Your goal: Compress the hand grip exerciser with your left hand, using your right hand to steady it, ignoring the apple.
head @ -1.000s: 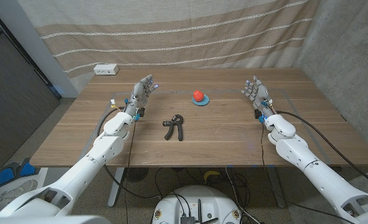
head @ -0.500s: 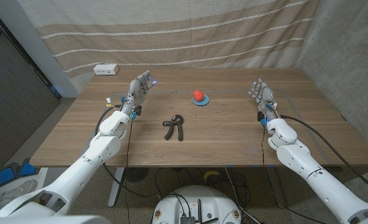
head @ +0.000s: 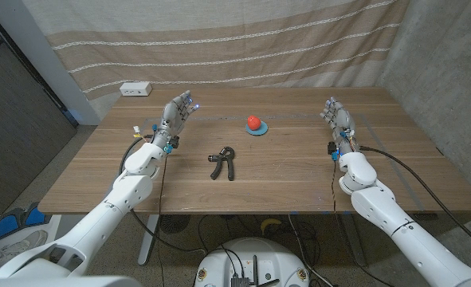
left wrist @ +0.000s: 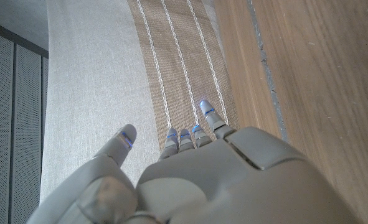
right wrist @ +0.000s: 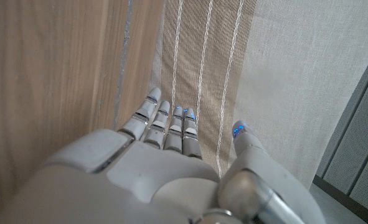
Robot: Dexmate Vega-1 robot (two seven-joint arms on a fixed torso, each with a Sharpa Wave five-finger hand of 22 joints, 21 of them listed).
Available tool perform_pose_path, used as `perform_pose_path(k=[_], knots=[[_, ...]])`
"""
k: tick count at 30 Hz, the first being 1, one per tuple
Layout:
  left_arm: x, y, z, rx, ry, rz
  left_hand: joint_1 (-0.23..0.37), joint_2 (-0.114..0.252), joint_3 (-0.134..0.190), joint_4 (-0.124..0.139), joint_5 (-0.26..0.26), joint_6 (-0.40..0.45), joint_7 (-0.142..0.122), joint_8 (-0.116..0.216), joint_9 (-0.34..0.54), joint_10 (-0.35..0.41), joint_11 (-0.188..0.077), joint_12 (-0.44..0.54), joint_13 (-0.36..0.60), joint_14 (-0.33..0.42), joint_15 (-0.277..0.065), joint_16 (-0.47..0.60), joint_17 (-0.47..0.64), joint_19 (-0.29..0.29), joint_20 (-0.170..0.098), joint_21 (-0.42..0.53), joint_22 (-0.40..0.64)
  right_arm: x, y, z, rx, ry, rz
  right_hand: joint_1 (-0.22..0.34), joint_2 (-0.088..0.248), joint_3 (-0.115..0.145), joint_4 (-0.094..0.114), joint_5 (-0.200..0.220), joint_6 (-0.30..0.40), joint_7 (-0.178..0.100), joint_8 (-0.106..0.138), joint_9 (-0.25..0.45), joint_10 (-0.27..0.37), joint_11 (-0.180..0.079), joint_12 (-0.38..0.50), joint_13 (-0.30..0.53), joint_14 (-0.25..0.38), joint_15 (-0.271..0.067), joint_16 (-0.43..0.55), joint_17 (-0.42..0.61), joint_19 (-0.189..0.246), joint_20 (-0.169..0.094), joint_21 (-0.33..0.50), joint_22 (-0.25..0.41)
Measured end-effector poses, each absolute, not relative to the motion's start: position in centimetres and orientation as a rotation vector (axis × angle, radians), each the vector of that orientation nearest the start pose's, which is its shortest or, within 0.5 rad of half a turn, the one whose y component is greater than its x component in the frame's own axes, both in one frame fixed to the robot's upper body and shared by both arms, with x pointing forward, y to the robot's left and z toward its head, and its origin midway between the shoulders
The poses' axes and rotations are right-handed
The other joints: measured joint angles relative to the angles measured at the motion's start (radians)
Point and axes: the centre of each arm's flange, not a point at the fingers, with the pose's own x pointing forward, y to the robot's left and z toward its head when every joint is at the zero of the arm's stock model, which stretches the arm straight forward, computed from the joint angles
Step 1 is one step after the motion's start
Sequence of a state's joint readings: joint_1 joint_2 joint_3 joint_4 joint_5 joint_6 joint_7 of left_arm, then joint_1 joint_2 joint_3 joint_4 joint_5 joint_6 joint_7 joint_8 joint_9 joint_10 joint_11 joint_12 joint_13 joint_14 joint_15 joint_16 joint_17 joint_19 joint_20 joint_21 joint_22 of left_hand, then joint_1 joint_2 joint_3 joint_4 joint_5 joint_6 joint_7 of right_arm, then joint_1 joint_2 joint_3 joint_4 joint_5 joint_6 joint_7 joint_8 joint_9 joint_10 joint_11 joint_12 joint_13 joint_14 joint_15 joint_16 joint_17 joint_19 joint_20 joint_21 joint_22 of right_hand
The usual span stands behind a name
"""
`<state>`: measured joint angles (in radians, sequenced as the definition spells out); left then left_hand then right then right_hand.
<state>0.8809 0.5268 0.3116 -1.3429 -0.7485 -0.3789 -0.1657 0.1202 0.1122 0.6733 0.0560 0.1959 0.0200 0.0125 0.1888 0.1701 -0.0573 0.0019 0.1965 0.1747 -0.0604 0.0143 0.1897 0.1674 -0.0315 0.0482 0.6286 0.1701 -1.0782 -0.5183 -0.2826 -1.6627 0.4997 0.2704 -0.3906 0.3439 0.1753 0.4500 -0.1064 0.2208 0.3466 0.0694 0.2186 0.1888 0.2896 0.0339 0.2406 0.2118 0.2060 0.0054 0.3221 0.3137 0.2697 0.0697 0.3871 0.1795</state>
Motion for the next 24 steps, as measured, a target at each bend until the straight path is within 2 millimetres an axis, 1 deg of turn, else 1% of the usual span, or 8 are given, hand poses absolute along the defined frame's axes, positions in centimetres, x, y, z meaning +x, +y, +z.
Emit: perform_pose_path(k=[4,5,8,9,19,20,23,24], knots=[[62.8,30.3,-0.9,-0.108,-0.716,-0.303,0.0,0.0,0.001,-0.001,0.0,0.0,0.0,0.0,0.0,0.0,0.0,0.0,0.0,0.0,0.0,0.0,0.0,0.0,0.0,-0.004,0.0,57.4,-28.2,-2.9,0.098,-0.706,-0.062,0.0,0.0,0.003,-0.003,0.001,0.005,-0.003,0.004,0.0,0.004,-0.004,0.0,0.0,0.0,0.0,0.006,0.0,0.0,0.0,0.0,0.0],[62.8,30.4,-0.9,-0.108,-0.717,-0.303,0.0,0.0,0.003,-0.003,0.0,0.0,0.0,0.0,0.0,0.0,0.0,0.0,0.0,0.0,0.0,0.0,0.0,0.0,0.0,-0.004,0.0,57.2,-28.1,-2.8,0.098,-0.71,-0.057,0.0,0.0,0.007,-0.007,0.001,0.009,-0.002,0.004,0.0,0.006,-0.001,0.002,0.0,0.0,0.0,0.006,0.001,0.0,0.0,0.0,0.0],[62.8,30.4,-0.9,-0.107,-0.719,-0.303,0.0,0.0,0.004,-0.004,0.0,0.0,0.0,0.0,0.0,0.004,-0.004,0.0,0.0,0.004,0.004,0.0,0.0,0.009,0.001,-0.004,0.0,56.8,-27.8,-2.5,0.098,-0.718,-0.048,0.006,-0.006,0.007,-0.007,0.005,0.011,0.0,0.004,0.0,0.009,0.002,0.004,0.004,0.006,-0.005,0.006,0.005,0.0,0.0,0.0,0.0],[62.7,30.5,-1.3,-0.107,-0.714,-0.299,0.0,0.0,0.004,-0.004,0.0,0.0,0.0,0.0,0.0,0.005,-0.002,0.0,0.0,0.005,0.005,0.0,0.0,0.009,0.001,-0.004,0.0,56.7,-27.8,-2.5,0.029,-0.728,-0.099,0.005,-0.005,0.007,-0.007,0.005,0.011,0.0,0.004,0.0,0.009,0.002,0.004,0.005,0.009,-0.002,0.006,0.005,0.0,0.0,0.0,0.0],[62.7,30.7,-1.4,-0.107,-0.718,-0.294,0.0,0.0,0.004,-0.01,0.0,0.004,-0.004,0.0,0.0,0.007,0.0,0.0,0.0,0.011,0.0,0.0,0.0,0.009,0.001,-0.008,0.0,55.5,-27.0,-1.6,-0.044,-0.762,-0.111,0.01,0.0,0.013,-0.013,0.009,0.025,-0.004,0.004,0.0,0.02,0.001,0.007,0.005,0.016,-0.006,0.015,0.009,0.004,0.004,0.0,0.0],[62.7,30.7,-1.4,-0.107,-0.718,-0.293,0.0,0.0,0.004,-0.01,0.0,0.008,0.0,0.0,0.0,0.009,0.002,0.0,0.0,0.011,0.0,0.0,0.0,0.009,0.001,-0.008,0.0,55.4,-26.9,-1.5,-0.061,-0.765,-0.116,0.01,0.0,0.014,-0.014,0.009,0.026,-0.004,0.004,0.0,0.023,-0.002,0.007,0.005,0.016,-0.006,0.015,0.009,0.008,0.008,0.0,0.0],[62.7,30.6,-1.5,-0.108,-0.718,-0.292,0.0,0.0,0.004,-0.01,0.0,0.009,0.002,0.0,0.0,0.011,0.004,0.0,0.0,0.011,0.0,0.0,0.0,0.009,0.001,-0.01,0.0,55.0,-26.7,-1.1,-0.076,-0.776,-0.116,0.011,0.0,0.013,-0.014,0.012,0.03,-0.002,0.004,0.0,0.029,0.003,0.007,0.009,0.016,-0.006,0.018,0.014,0.007,0.007,0.0,0.0],[62.7,30.7,-1.5,-0.109,-0.718,-0.292,0.0,0.0,0.004,-0.01,0.0,0.013,-0.002,0.0,0.0,0.011,0.004,0.0,0.0,0.011,0.0,0.0,0.0,0.009,0.002,-0.011,0.0,55.0,-26.6,-1.1,-0.087,-0.777,-0.119,0.019,-0.009,0.01,-0.018,0.012,0.03,-0.002,0.004,0.0,0.032,0.0,0.007,0.009,0.016,-0.006,0.018,0.014,0.007,0.007,0.0,0.0]])
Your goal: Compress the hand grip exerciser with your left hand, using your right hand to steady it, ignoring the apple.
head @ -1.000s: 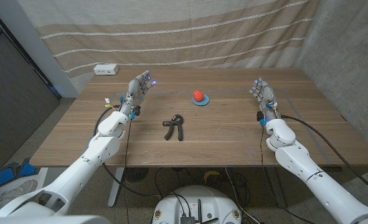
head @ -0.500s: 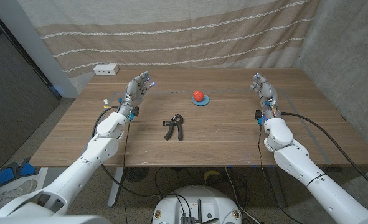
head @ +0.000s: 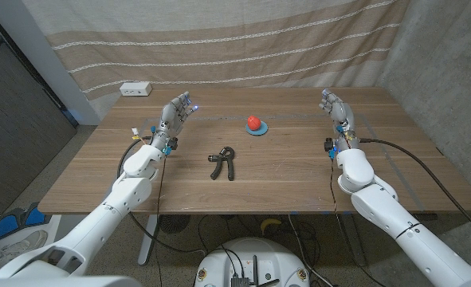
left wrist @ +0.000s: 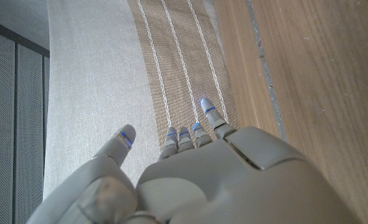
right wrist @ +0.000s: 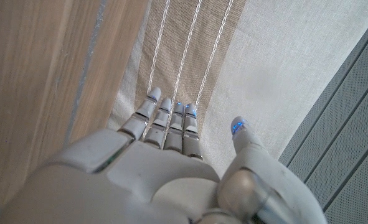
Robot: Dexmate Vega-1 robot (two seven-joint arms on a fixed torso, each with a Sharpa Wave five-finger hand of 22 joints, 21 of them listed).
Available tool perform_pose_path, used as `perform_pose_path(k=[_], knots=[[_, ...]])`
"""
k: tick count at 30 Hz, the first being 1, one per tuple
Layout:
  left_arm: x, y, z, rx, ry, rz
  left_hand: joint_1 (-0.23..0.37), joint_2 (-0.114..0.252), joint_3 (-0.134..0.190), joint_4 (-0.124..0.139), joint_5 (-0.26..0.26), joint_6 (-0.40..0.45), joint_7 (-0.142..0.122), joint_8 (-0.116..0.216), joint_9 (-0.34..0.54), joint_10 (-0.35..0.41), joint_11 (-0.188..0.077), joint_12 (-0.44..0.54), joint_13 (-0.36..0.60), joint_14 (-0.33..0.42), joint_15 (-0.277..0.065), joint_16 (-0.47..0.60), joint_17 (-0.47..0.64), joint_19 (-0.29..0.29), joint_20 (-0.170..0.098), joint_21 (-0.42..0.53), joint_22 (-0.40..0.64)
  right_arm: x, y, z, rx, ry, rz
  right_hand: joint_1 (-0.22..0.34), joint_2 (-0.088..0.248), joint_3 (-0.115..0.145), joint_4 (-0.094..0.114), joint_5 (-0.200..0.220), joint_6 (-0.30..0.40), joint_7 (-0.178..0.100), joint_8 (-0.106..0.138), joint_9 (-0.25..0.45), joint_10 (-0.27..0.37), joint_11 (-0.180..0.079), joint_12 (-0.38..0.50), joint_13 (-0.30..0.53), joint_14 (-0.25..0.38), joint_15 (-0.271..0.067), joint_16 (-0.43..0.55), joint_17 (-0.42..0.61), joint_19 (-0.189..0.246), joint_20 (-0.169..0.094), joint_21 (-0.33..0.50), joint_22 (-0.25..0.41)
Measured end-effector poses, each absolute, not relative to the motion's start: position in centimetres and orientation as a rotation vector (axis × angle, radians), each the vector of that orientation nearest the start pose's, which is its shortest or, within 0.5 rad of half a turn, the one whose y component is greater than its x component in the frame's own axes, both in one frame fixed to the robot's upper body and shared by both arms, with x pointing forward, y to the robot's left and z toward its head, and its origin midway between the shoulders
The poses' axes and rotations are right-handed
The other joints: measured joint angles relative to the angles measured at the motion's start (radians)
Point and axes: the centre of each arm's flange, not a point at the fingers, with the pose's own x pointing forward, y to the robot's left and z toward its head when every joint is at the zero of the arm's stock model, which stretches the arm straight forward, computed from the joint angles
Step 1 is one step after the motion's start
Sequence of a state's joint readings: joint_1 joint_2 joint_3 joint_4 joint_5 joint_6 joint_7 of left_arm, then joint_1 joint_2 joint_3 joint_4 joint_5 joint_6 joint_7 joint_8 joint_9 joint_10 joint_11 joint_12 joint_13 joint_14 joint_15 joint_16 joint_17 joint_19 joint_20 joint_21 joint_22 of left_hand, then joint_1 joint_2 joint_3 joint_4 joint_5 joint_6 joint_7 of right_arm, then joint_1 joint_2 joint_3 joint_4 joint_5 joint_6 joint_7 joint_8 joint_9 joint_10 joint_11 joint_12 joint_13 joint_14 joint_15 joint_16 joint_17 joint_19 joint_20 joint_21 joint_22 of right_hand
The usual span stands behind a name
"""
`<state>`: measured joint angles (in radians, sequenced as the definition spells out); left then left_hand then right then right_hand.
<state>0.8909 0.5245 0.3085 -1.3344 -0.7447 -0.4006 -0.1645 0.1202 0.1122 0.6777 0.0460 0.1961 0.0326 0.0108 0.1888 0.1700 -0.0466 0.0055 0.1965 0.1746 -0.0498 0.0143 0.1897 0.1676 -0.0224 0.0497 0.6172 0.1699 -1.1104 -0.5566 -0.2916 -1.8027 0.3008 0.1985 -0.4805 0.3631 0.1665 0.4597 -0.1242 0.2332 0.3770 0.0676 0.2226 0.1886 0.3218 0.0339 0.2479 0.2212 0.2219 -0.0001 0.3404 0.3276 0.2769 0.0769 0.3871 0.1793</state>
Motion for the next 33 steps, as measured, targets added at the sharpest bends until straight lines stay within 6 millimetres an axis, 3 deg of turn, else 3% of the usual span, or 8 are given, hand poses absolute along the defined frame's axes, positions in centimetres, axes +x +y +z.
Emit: perform_pose_path(k=[33], knots=[[63.1,30.3,-1.8,-0.108,-0.709,-0.289,-0.003,0.003,0.0,-0.016,0.0,0.012,0.002,0.0,0.0,0.004,-0.004,0.0,0.0,0.0,0.0,0.0,0.002,0.007,0.0,-0.012,0.0,53.0,-23.6,1.0,-0.317,-0.847,-0.135,0.003,-0.003,0.007,-0.007,0.008,0.041,-0.005,0.008,0.005,0.025,0.0,0.011,0.009,0.024,-0.016,0.018,0.014,0.0,0.0,-0.008,0.0]])
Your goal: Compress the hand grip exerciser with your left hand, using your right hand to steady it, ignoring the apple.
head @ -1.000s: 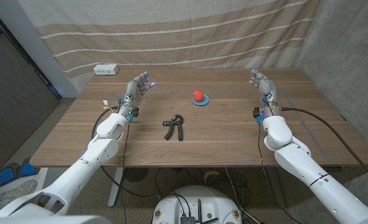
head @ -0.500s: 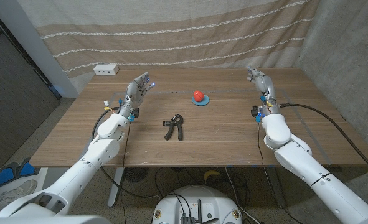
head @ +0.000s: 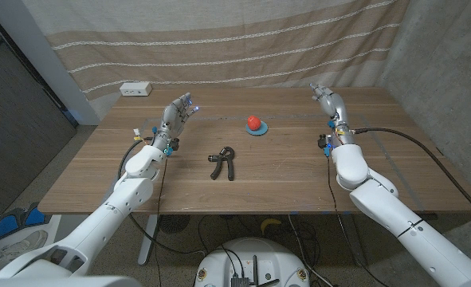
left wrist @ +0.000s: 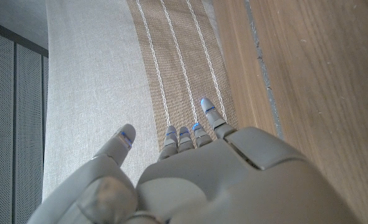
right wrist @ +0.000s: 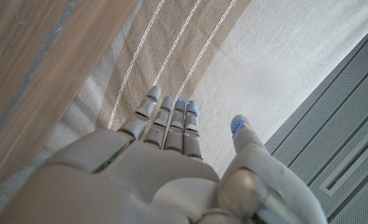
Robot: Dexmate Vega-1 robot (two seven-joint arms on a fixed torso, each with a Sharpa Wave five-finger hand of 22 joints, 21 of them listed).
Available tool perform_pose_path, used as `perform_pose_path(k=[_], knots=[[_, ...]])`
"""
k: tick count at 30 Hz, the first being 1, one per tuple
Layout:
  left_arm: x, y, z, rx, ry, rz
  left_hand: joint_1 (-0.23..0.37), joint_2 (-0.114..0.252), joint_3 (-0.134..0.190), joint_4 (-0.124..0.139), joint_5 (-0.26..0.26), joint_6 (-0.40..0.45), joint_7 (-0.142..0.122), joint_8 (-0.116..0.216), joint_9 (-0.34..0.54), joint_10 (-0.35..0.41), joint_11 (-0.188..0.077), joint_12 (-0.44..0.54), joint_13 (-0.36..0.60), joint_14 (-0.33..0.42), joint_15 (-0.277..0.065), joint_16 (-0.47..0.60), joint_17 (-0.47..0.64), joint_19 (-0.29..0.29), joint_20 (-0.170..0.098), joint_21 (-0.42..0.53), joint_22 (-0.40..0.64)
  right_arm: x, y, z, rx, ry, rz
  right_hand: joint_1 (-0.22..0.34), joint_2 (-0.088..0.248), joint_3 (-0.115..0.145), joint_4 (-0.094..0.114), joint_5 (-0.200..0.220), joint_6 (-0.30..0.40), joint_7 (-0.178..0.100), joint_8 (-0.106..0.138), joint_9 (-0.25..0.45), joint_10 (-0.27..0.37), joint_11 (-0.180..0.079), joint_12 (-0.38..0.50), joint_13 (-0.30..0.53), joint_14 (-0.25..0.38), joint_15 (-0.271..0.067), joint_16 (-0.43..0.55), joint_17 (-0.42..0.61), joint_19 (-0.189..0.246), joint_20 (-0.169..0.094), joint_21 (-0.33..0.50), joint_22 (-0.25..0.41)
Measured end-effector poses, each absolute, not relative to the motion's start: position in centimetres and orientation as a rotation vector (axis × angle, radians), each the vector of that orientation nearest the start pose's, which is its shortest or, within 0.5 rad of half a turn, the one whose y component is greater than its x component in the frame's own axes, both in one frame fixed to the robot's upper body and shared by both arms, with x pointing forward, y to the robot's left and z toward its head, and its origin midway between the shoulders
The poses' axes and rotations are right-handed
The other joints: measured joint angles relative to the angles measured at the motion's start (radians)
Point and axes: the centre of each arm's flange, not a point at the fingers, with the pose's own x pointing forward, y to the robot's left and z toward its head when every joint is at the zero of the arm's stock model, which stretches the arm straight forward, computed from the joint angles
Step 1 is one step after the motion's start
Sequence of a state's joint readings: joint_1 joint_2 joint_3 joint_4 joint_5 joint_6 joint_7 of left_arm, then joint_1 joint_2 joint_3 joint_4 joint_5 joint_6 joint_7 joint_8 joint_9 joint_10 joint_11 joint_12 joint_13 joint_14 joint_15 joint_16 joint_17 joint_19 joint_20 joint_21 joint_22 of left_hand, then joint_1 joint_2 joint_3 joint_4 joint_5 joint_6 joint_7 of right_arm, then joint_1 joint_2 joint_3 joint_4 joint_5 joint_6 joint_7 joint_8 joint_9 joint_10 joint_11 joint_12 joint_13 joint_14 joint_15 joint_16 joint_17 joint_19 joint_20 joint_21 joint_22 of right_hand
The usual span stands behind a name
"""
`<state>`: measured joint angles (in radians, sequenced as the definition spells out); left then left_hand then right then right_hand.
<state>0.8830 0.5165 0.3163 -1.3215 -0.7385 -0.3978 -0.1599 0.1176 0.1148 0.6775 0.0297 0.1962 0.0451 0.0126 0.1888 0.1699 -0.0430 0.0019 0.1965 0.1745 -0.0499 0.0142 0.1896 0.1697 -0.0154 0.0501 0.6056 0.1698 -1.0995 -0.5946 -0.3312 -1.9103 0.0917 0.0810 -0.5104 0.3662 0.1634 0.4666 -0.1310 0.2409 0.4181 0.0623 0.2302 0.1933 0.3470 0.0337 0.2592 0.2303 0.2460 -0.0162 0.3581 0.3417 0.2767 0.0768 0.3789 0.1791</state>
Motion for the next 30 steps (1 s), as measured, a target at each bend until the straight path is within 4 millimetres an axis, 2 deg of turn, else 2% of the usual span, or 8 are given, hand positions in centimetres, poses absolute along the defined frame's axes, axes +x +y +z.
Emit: perform_pose_path(k=[9,19,21,30], knots=[[63.3,30.4,-1.8,-0.109,-0.707,-0.289,0.0,0.0,0.0,0.0,0.0,0.0,0.0,0.0,0.0,0.0,0.0,0.0,0.0,0.0,0.0,-0.005,0.0,0.001,0.001,0.0,0.0,52.9,-22.7,1.4,-0.38,-0.855,-0.14,0.0,0.0,0.004,-0.004,0.0,0.011,-0.004,0.0,0.0,0.016,-0.005,0.004,0.0,0.001,0.002,0.005,0.004,0.007,0.007,0.0,0.0],[63.4,30.4,-1.8,-0.112,-0.705,-0.292,-0.003,0.003,0.004,-0.004,0.0,0.0,0.0,0.0,0.0,0.0,0.0,0.0,0.0,0.0,0.0,-0.005,0.0,0.003,0.003,-0.008,0.0,52.9,-21.6,1.7,-0.443,-0.864,-0.14,0.011,0.01,0.004,-0.004,0.007,0.016,-0.009,0.0,0.0,0.023,-0.005,0.004,0.005,0.006,-0.003,0.005,0.009,0.014,0.0,0.0,0.005],[63.5,30.4,-1.8,-0.113,-0.704,-0.293,-0.003,0.003,0.0,-0.008,0.0,0.0,0.0,0.0,0.0,0.0,0.0,0.0,0.0,0.0,0.0,-0.005,0.0,0.003,0.003,-0.008,0.0,52.9,-21.4,1.7,-0.452,-0.865,-0.14,0.023,-0.002,0.004,-0.004,0.007,0.016,-0.009,0.0,0.0,0.03,-0.005,0.004,0.005,0.01,-0.007,0.005,0.009,0.014,0.0,0.0,0.005],[63.5,30.4,-1.8,-0.113,-0.704,-0.293,-0.003,0.002,0.0,-0.008,-0.004,0.0,0.0,0.0,0.0,0.0,0.0,0.0,0.0,0.0,0.0,-0.005,0.0,0.003,0.003,-0.008,0.0,53.0,-20.7,1.9,-0.505,-0.867,-0.137,0.024,-0.003,0.004,-0.004,0.007,0.027,-0.009,0.0,0.0,0.03,-0.005,0.007,0.005,0.012,-0.009,0.013,0.014,0.014,0.0,0.0,0.005]])
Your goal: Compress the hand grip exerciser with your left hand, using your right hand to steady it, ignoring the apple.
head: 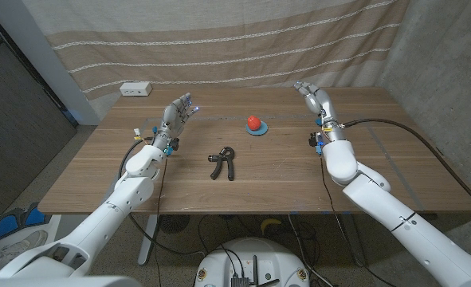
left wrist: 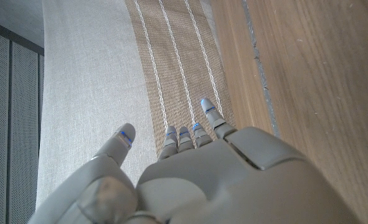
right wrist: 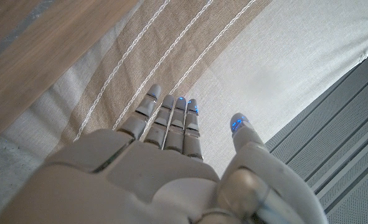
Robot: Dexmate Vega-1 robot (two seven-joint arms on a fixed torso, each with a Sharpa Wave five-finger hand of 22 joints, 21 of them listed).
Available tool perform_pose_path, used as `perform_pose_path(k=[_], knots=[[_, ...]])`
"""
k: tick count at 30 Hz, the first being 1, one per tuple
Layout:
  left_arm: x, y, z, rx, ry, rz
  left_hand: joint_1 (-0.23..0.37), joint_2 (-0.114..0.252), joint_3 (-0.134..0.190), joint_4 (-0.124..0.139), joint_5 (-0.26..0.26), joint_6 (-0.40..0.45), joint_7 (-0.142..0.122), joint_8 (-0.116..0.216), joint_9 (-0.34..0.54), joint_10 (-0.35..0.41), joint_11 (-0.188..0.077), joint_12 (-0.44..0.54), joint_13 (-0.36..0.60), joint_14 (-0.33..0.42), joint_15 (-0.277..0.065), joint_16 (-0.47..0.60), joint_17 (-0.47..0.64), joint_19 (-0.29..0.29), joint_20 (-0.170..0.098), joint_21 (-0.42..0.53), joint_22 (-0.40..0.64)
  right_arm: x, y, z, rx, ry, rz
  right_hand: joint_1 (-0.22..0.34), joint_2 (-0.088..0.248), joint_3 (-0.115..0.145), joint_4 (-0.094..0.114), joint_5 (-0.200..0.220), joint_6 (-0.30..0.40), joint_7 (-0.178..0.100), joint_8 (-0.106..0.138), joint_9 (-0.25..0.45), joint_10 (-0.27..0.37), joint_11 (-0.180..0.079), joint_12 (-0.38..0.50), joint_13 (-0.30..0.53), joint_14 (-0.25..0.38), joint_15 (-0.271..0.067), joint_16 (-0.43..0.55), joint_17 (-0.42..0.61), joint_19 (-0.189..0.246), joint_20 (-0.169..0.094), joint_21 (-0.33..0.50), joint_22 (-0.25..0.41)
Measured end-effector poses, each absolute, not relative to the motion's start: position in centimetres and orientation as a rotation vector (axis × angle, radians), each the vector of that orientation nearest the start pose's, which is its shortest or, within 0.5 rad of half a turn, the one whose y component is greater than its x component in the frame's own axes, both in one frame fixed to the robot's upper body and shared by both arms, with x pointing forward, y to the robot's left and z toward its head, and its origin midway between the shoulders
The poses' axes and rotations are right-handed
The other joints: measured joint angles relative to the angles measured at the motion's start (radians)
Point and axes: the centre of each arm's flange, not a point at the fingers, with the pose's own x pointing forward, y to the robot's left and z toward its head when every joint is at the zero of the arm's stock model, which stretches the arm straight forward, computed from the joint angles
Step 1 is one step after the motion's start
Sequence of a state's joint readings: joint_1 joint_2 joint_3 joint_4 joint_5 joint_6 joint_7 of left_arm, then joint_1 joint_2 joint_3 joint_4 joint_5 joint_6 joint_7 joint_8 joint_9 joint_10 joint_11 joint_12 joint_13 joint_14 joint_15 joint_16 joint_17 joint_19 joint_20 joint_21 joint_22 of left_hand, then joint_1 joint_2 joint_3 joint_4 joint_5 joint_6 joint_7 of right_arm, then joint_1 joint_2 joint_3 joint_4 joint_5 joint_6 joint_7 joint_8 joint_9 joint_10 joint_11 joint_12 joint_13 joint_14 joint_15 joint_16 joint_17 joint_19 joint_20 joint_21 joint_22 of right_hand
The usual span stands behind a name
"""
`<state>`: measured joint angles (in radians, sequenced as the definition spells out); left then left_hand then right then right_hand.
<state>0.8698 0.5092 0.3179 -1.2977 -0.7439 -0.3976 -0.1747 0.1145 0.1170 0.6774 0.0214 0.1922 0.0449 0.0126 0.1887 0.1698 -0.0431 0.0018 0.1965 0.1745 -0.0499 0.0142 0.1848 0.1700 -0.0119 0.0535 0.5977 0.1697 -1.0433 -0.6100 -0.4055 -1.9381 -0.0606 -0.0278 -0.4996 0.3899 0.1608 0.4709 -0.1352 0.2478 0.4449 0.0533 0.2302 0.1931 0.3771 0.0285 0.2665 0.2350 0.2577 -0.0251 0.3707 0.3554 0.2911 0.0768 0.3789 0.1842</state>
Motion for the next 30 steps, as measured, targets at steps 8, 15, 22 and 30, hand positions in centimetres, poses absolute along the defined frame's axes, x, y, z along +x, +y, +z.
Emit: perform_pose_path(k=[8,15,22,30], knots=[[63.5,30.4,-1.8,-0.113,-0.705,-0.294,-0.005,-0.005,0.004,-0.004,0.0,0.0,0.0,0.0,0.0,0.0,0.0,0.0,0.0,0.0,0.0,0.0,0.0,0.0,0.0,-0.004,0.0,53.0,-19.9,2.2,-0.531,-0.875,-0.125,0.0,0.0,-0.004,-0.004,0.004,0.003,-0.004,0.0,0.0,0.005,-0.005,0.0,0.005,0.007,-0.007,0.0,0.004,0.003,-0.004,0.0,0.0],[63.5,30.4,-1.7,-0.115,-0.707,-0.291,-0.005,-0.005,0.004,-0.004,0.0,0.0,0.0,0.0,0.0,0.0,0.0,0.0,0.0,0.0,0.0,0.0,0.0,0.0,0.0,-0.008,0.0,53.2,-19.3,2.4,-0.584,-0.876,-0.121,0.0,0.0,-0.002,-0.007,0.004,0.012,-0.002,0.0,0.0,0.006,-0.005,0.0,0.005,0.007,-0.007,0.0,0.004,0.003,-0.004,0.0,0.0],[63.4,30.4,-1.7,-0.116,-0.711,-0.29,-0.005,-0.005,0.004,-0.004,0.0,0.0,0.0,0.0,0.0,0.0,0.0,0.0,0.0,0.0,0.0,0.0,0.0,0.0,0.0,-0.008,0.0,53.2,-18.7,2.6,-0.615,-0.883,-0.112,0.0,0.0,-0.002,-0.007,0.004,0.018,-0.007,0.0,0.0,0.015,-0.004,0.004,0.009,0.003,-0.011,0.007,0.009,0.003,-0.004,0.0,0.0],[63.3,30.3,-1.9,-0.119,-0.712,-0.29,-0.005,-0.005,0.0,-0.008,0.0,0.0,0.0,0.0,0.0,0.0,0.0,0.0,0.0,0.0,0.0,0.0,0.0,0.005,0.005,-0.007,0.0,53.2,-18.0,2.8,-0.647,-0.889,-0.095,0.0,0.0,0.001,-0.01,0.008,0.018,-0.007,0.0,0.0,0.016,-0.005,0.004,0.009,0.003,-0.011,0.007,0.014,0.009,-0.009,0.0,0.0]])
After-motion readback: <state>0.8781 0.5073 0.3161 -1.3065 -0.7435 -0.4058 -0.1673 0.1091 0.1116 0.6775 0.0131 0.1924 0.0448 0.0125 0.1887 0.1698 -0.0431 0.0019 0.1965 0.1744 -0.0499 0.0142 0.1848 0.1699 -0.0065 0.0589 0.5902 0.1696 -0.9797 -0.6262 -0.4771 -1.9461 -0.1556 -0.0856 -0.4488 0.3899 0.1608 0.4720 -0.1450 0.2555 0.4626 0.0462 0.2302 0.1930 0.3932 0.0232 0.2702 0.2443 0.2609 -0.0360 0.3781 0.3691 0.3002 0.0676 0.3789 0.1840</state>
